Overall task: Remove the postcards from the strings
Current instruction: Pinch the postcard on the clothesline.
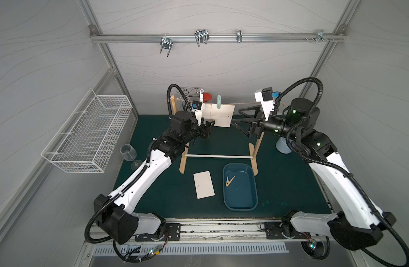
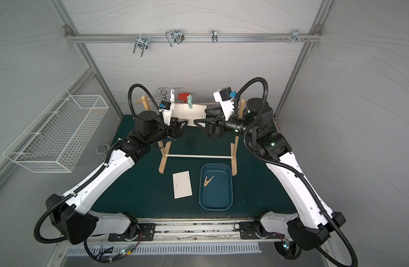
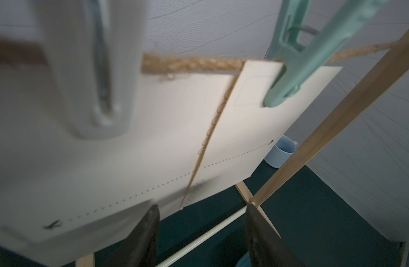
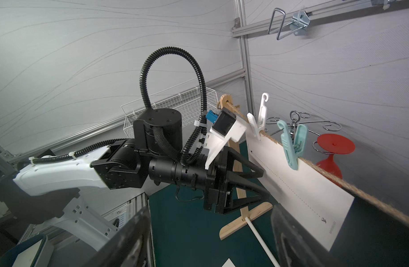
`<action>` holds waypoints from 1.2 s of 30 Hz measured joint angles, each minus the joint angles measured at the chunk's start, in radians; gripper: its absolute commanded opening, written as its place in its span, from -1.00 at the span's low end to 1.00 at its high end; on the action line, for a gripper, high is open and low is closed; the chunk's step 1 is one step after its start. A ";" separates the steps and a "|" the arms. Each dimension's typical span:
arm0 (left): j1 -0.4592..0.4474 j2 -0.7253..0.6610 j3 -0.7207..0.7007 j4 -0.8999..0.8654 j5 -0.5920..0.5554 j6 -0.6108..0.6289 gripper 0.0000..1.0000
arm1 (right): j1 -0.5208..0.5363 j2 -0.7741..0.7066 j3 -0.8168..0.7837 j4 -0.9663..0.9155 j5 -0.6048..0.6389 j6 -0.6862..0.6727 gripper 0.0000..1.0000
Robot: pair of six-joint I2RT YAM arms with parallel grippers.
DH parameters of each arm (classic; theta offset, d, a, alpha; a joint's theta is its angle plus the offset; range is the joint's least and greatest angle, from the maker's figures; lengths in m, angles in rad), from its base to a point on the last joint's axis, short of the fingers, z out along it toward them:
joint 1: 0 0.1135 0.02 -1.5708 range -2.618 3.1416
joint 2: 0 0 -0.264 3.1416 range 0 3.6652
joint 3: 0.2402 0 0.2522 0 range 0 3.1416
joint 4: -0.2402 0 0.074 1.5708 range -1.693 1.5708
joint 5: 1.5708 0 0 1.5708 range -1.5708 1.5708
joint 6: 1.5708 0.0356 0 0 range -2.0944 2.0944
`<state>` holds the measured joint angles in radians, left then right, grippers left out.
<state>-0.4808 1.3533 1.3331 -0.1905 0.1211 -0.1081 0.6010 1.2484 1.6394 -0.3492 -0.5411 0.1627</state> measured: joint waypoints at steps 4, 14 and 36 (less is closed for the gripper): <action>0.024 0.027 0.007 0.010 0.032 0.003 0.19 | 0.000 0.012 0.019 0.000 -0.002 -0.011 0.65; 0.049 0.076 0.072 0.040 0.139 0.007 0.20 | -0.002 0.028 0.059 0.001 -0.016 -0.032 0.66; 0.056 0.135 0.097 0.055 0.322 0.000 0.14 | -0.004 0.028 0.061 0.001 -0.020 -0.042 0.66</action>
<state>-0.4252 1.4883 1.4296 -0.1356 0.4435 -0.1078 0.5968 1.2762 1.7008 -0.3481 -0.5613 0.1211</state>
